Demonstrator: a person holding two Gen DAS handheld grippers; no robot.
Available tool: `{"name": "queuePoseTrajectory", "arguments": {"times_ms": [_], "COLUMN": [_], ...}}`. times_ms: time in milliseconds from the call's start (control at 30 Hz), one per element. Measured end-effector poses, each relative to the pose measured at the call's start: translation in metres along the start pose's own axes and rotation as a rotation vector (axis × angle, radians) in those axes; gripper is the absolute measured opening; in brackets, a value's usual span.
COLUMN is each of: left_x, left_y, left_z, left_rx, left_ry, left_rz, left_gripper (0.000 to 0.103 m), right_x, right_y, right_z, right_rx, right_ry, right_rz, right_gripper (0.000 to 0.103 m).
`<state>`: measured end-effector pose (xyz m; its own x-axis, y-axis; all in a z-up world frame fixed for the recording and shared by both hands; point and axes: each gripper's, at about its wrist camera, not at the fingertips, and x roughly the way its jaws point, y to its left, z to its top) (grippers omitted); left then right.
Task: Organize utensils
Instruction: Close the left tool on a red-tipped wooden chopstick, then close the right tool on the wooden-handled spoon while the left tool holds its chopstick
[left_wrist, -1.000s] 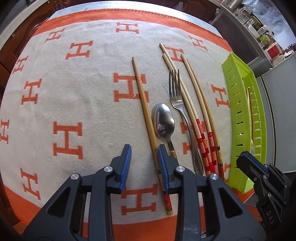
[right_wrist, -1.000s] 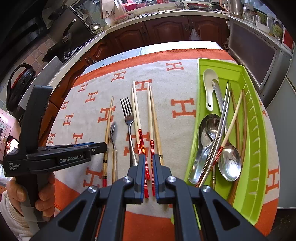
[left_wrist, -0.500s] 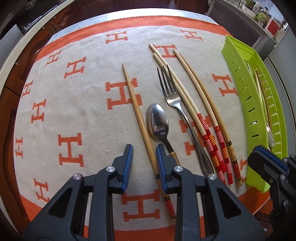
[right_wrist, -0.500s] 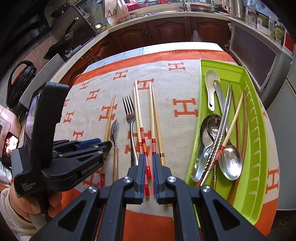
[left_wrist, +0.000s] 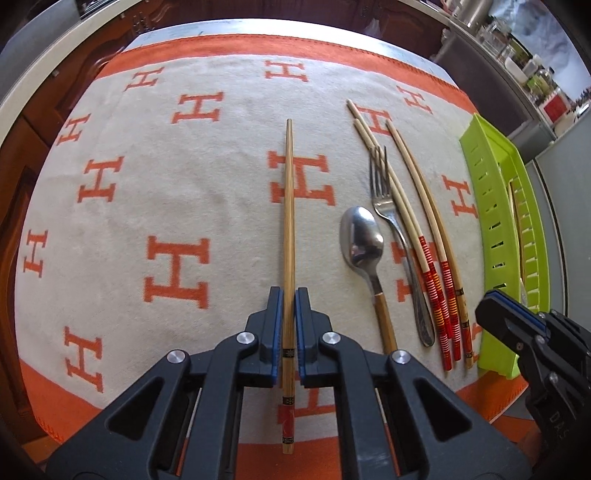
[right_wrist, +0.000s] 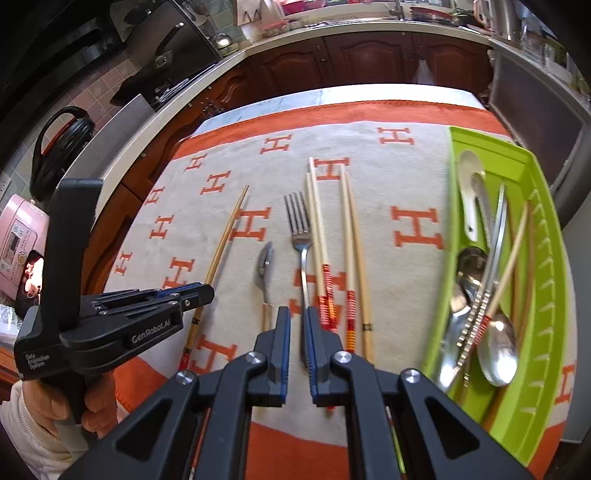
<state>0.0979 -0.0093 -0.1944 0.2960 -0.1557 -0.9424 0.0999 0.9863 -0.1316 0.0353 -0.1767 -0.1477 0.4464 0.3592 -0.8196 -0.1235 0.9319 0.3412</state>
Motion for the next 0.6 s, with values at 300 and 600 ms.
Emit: {"name": "queuePoseTrajectory", "arguments": {"times_ms": [300, 600], "left_x": [-0.02, -0.019], "left_y": [0.025, 0.048], "left_z": [-0.004, -0.009], "left_rx": [-0.044, -0.085], "left_ry": [-0.039, -0.032], "left_rz": [-0.018, -0.039], "left_gripper": [0.004, 0.004], "right_x": [0.04, 0.079], "right_y": [0.033, 0.043], "right_z": [0.02, 0.029], "right_rx": [-0.072, -0.102], "right_ry": [0.047, 0.083], "right_rz": [0.022, -0.048], "right_gripper": [0.023, 0.023]}}
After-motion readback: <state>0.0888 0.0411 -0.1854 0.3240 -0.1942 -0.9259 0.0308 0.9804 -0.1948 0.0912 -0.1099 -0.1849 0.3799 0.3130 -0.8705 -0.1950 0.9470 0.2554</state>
